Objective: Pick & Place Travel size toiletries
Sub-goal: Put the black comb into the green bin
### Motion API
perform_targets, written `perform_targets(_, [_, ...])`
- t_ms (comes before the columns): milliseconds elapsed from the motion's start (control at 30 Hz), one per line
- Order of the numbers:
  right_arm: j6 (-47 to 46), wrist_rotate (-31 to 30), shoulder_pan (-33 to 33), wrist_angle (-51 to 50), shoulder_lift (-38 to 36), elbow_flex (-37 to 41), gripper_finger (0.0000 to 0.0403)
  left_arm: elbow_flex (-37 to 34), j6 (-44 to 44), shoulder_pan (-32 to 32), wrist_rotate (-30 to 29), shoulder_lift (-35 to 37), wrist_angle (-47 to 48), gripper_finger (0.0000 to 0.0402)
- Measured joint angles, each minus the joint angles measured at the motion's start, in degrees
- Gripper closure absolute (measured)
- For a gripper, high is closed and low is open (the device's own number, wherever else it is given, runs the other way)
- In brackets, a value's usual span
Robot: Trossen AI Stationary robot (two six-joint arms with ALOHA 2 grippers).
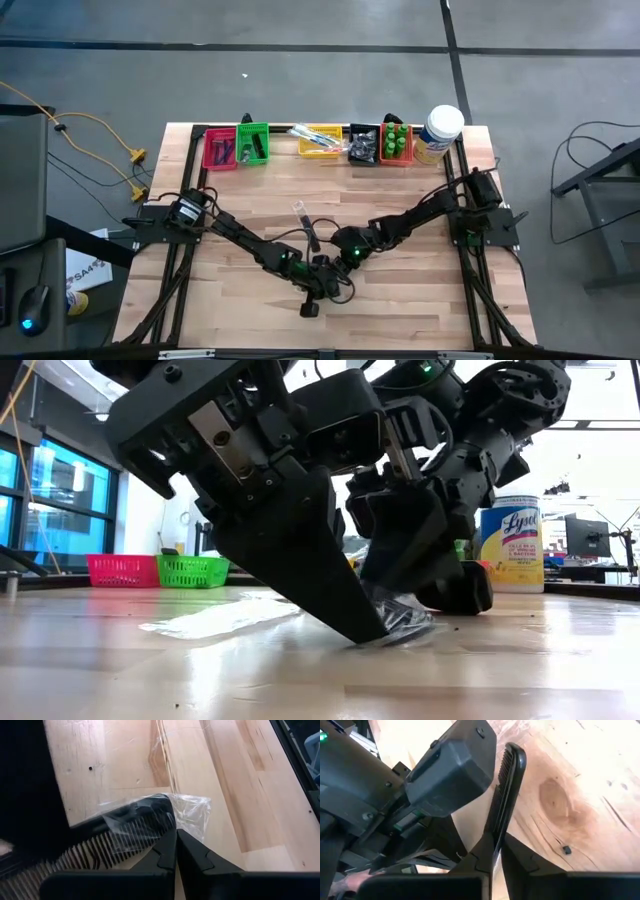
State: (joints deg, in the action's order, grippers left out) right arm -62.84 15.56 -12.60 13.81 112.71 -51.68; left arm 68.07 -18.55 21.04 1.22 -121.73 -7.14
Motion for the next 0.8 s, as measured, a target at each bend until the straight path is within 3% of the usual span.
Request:
perform_targets(433, [-0.3, 1.2, 0.4, 0.0, 0.1, 0.1, 0.0395, 0.0, 0.1, -0.2, 2.1, 0.0, 0.0, 0.0387])
perform_targets(800, [-0.3, 1.8, 0.4, -0.1, -0.6, 0.1, 0.0398, -0.1, 0.0, -0.3, 4.8, 7.1, 10.9, 0.0302])
